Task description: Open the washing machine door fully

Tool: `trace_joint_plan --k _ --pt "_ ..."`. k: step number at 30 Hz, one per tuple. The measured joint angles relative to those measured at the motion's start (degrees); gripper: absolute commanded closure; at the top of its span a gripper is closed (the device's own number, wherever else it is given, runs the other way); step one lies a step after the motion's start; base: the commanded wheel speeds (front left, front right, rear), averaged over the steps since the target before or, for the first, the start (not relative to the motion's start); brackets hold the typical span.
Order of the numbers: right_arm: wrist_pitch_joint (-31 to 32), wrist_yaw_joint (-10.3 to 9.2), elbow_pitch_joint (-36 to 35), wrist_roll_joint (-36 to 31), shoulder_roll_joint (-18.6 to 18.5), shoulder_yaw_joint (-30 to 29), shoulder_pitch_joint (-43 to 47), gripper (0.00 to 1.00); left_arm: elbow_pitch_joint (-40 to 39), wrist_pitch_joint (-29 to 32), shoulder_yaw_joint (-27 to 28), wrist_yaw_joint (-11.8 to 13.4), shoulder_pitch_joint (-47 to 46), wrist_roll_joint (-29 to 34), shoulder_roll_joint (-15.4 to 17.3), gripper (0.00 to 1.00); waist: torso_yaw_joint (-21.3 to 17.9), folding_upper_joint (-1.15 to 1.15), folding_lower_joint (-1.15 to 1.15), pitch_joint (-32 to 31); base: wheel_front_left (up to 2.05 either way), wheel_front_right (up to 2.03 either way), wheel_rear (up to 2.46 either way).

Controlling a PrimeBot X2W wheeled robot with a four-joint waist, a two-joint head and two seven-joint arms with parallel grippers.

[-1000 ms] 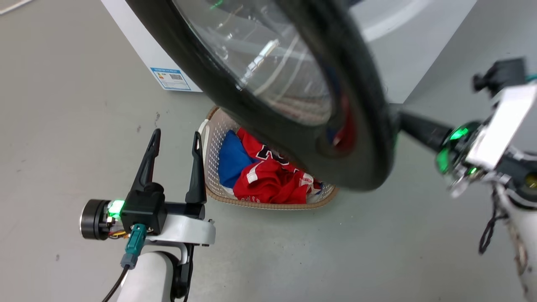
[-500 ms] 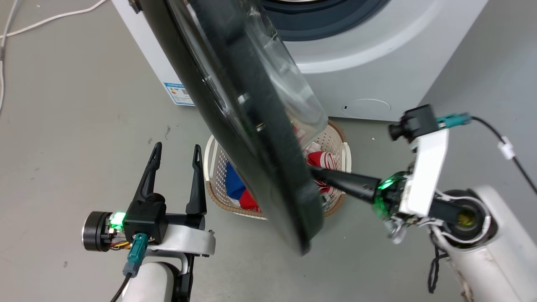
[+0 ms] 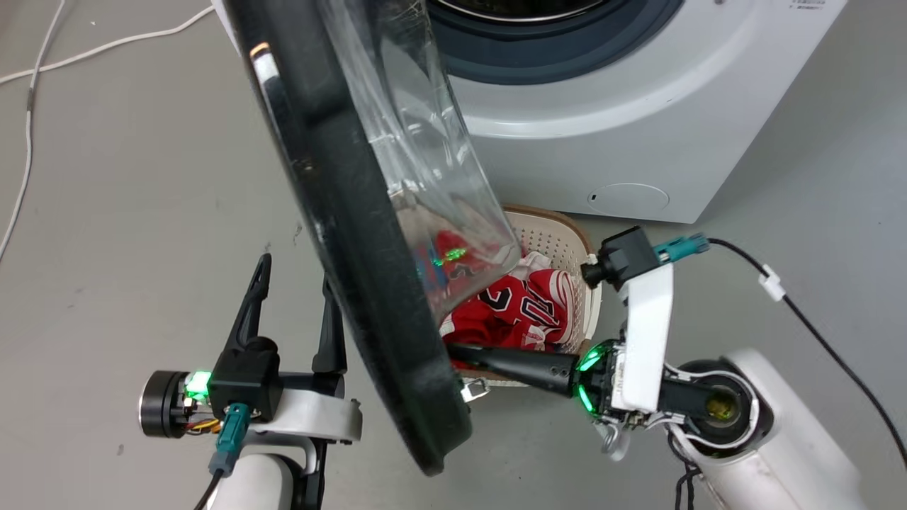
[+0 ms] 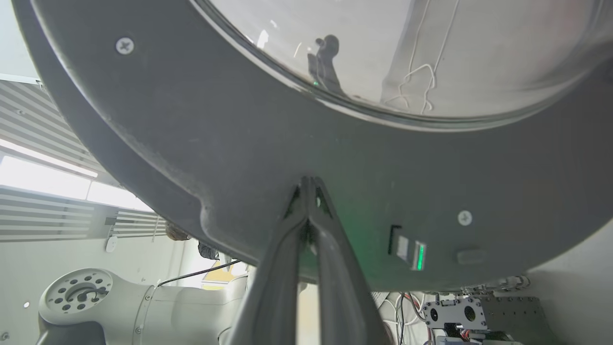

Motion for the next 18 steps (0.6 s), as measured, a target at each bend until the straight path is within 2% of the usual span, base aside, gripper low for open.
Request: trace_joint_plan --k 4,8,18 --pt "-0.3 0.00 0.2 -0.2 0.9 0.3 0.7 1.00 0.3 0.0 0.0 0.1 0.3 0.0 0.0 0.00 -0.5 0.00 0.00 -0.8 0.00 0.00 0.00" --pt "-3.2 0.00 -0.2 -1.3 0.5 -1.4 2.7 1.00 0.5 0.0 0.1 -0.1 0.9 0.0 0.0 0.00 -0.7 0.00 0.00 -1.9 0.00 0.00 0.00" --pt "-24.8 0.00 -6.2 -6.7 1.4 -15.6 9.2 1.00 0.5 0.0 1.6 -0.1 3.4 0.1 0.0 0.00 -1.7 0.00 0.00 -4.9 0.00 0.00 0.00"
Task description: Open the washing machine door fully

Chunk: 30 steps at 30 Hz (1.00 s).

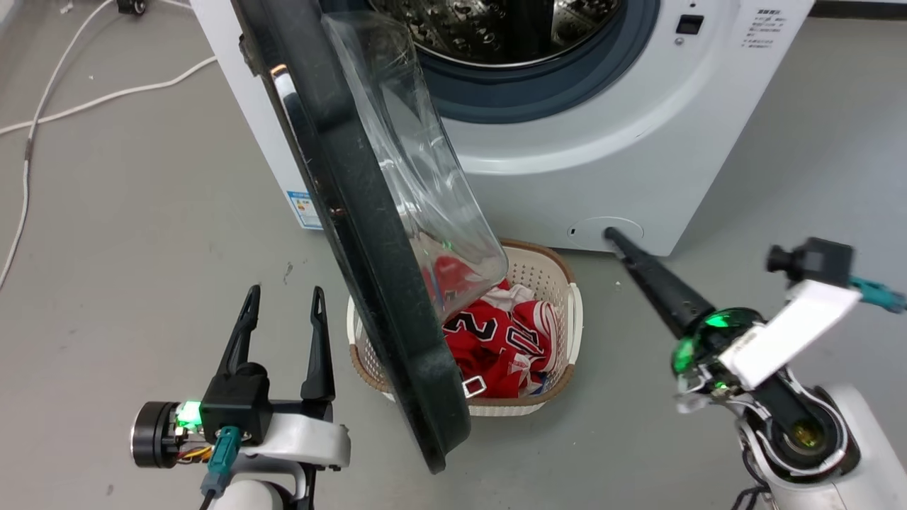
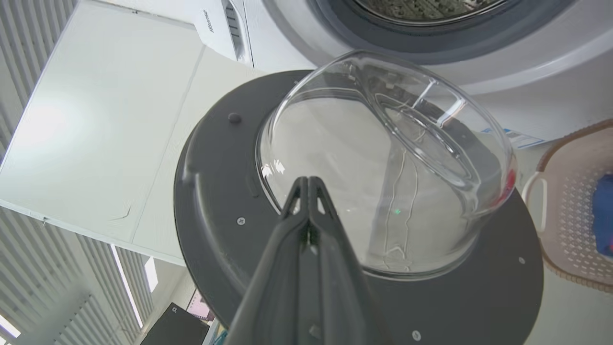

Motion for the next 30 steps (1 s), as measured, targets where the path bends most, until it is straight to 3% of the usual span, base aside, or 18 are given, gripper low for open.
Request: trace_joint_plan --k 5,7,8,9,10,11,14,16,19,22,25,28,30 --pt "-11.6 0.00 -3.9 -6.4 -0.1 -4.2 3.8 1.00 0.0 0.0 0.5 -0.1 1.6 0.0 0.1 0.00 -0.9 0.00 0.00 -1.9 0.00 0.00 0.00" --pt "-17.1 0.00 -4.8 -9.3 -0.4 -5.5 5.1 0.92 0.0 0.0 0.7 -0.4 2.1 0.0 0.2 0.00 -1.2 0.00 0.00 -2.7 0.00 0.00 0.00" --pt "-20.4 0.01 -4.9 -12.5 -1.0 -5.8 6.0 0.75 0.0 0.0 0.8 -0.4 2.4 0.0 0.2 0.00 -1.3 0.00 0.00 -3.1 0.00 0.00 0.00" --pt "-23.9 0.00 -4.9 -16.8 -2.2 -5.8 6.8 0.52 0.0 0.0 0.9 -0.4 2.8 0.0 0.2 0.00 -1.4 0.00 0.00 -3.5 0.00 0.00 0.00" --pt "-27.7 0.00 -4.8 -20.6 -3.2 -5.8 7.3 0.16 0.0 0.0 1.0 -0.4 3.1 0.0 0.3 0.00 -1.6 0.00 0.00 -3.9 0.00 0.00 0.00" --pt "-31.4 0.01 -4.2 -23.7 -3.7 -5.9 7.7 0.00 0.0 0.0 1.0 -0.4 3.3 0.0 0.3 0.00 -1.7 0.00 0.00 -4.4 0.00 0.00 0.00" --pt "-35.2 0.01 -2.8 -32.8 -4.2 -6.3 9.5 0.00 -0.1 0.0 1.2 -0.4 4.4 0.1 0.3 0.00 -1.9 0.00 0.00 -5.6 0.00 0.00 0.00" --pt "-35.5 0.01 -2.7 -42.4 -4.0 -9.6 10.0 0.00 -0.2 0.0 1.3 -0.4 5.1 0.1 0.3 0.00 -2.1 0.00 0.00 -6.4 0.00 0.00 0.00" --pt "-35.7 0.00 -5.7 -55.0 0.4 -16.6 11.0 0.00 -0.4 0.0 1.3 -0.4 5.9 0.3 0.3 0.00 -2.3 0.00 0.00 -7.3 0.00 0.00 0.00" --pt "-35.7 0.02 -10.0 -71.2 1.1 -17.7 12.9 0.00 -0.5 0.0 1.4 -0.4 6.4 0.4 0.3 0.00 -2.4 0.00 0.00 -7.9 0.00 0.00 0.00" --pt "-35.7 0.02 -10.8 -76.4 4.3 -19.1 15.1 0.00 -0.6 0.0 1.3 -0.4 7.1 0.4 0.3 0.00 -2.4 0.00 0.00 -8.4 0.00 0.00 0.00" --pt "-35.7 0.02 -12.3 -83.7 4.3 -18.3 17.1 0.00 -0.6 0.0 1.4 -0.4 7.4 0.4 0.2 0.00 -2.3 0.00 0.00 -9.0 0.00 0.00 0.00" --pt "-35.7 0.02 -11.7 -84.6 5.0 -18.1 19.1 0.00 -0.7 0.0 1.4 -0.4 7.6 0.4 0.2 0.00 -2.3 0.00 0.00 -9.2 0.00 0.00 0.00"
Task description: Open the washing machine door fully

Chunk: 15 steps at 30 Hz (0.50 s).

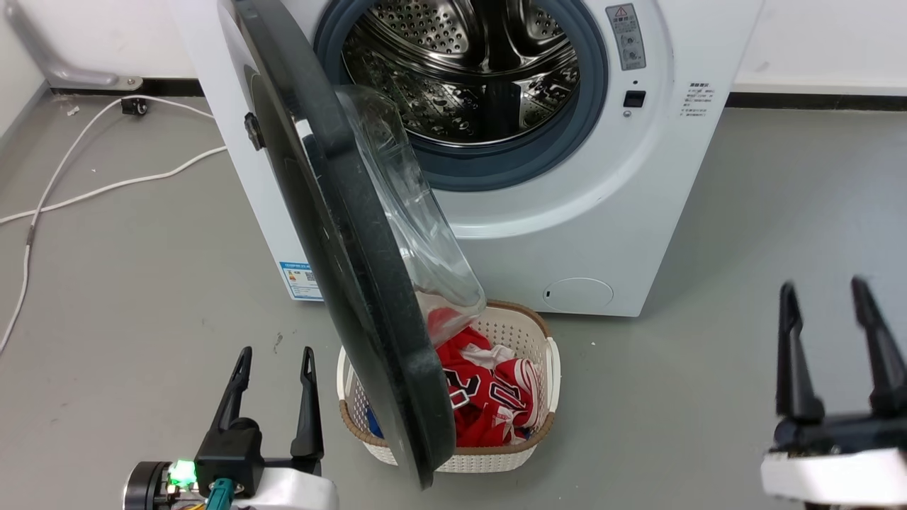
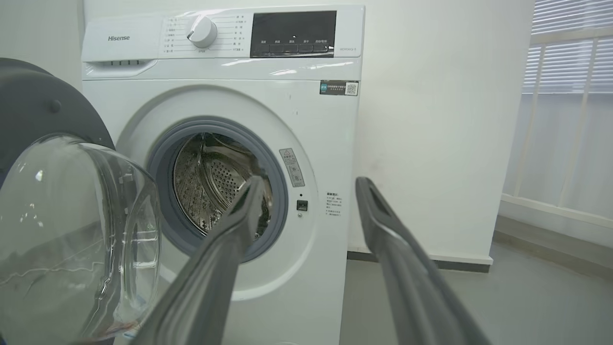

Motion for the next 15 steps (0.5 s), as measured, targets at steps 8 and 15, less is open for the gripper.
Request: trace_joint_plan --k 8,15 --pt "0.0 0.00 4.3 1.5 1.1 1.2 5.0 0.00 -0.1 0.0 -0.1 -0.1 0.9 0.0 0.0 0.00 0.3 0.00 0.00 -0.9 0.00 0.00 0.00" --pt "0.0 0.00 6.2 4.3 1.1 2.1 7.9 0.00 0.0 0.0 -0.3 -0.1 2.1 -0.4 -0.1 0.00 0.2 0.00 0.00 -1.8 0.00 0.00 0.00"
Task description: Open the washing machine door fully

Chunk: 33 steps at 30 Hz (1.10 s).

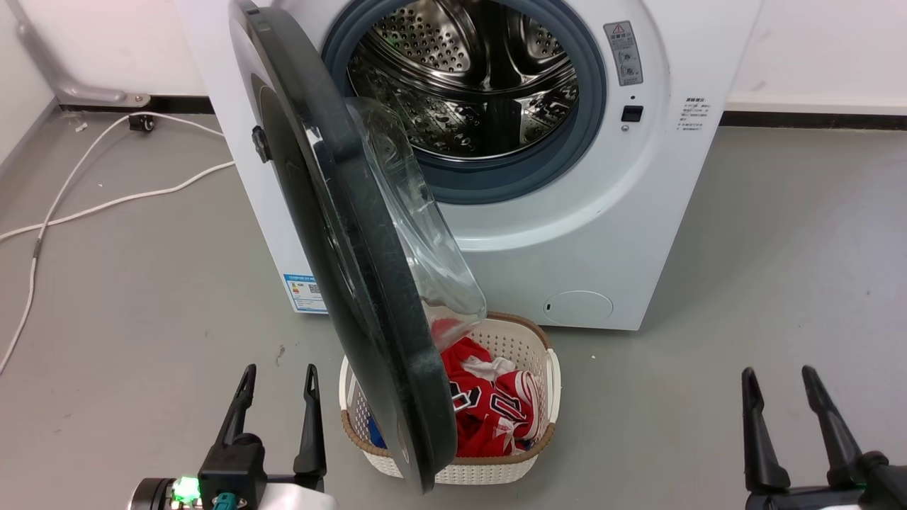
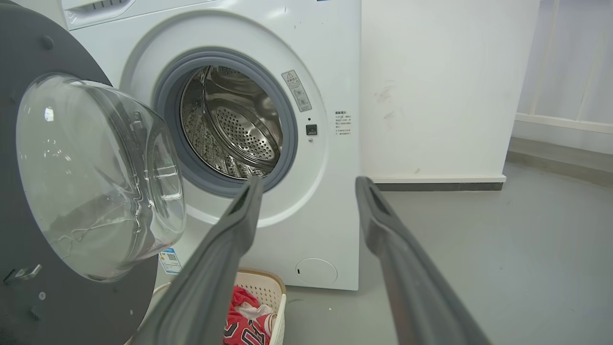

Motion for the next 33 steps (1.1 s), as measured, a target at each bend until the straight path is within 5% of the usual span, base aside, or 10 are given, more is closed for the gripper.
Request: trace_joint_plan --k 16,17,18,19,26,33 --pt "0.0 0.00 1.1 0.6 0.0 0.9 1.1 0.00 0.3 0.0 0.7 -0.1 0.6 -0.3 -0.1 0.00 -0.6 0.00 0.00 -0.5 0.00 0.00 0.00" --pt "0.0 0.00 1.1 0.6 0.0 0.9 1.1 0.00 0.3 0.0 0.7 -0.1 0.6 -0.3 -0.1 0.09 -0.6 0.00 0.00 -0.5 0.00 0.00 0.00" --pt "0.0 0.00 1.2 0.6 0.0 1.0 1.1 0.00 0.4 0.0 0.7 -0.1 0.6 -0.5 -0.1 0.72 -0.6 0.00 0.00 -0.5 0.00 0.00 0.00" --pt "0.0 0.00 1.2 0.6 0.0 1.1 1.1 0.00 0.3 0.0 0.7 -0.5 0.6 -0.6 -0.1 1.00 -0.5 0.00 0.00 -0.5 0.00 0.00 0.00" --pt "0.0 0.00 1.3 0.6 0.0 1.3 1.0 0.00 -0.7 0.0 2.0 -0.7 -0.5 -0.7 -0.1 1.00 -0.3 0.00 0.00 -0.4 0.00 0.00 0.00" --pt "0.0 0.00 0.9 0.5 0.0 1.9 -0.2 0.00 -10.7 0.0 5.5 -1.6 -9.9 -0.5 1.6 1.00 0.3 0.00 0.00 0.3 0.00 0.00 0.00"
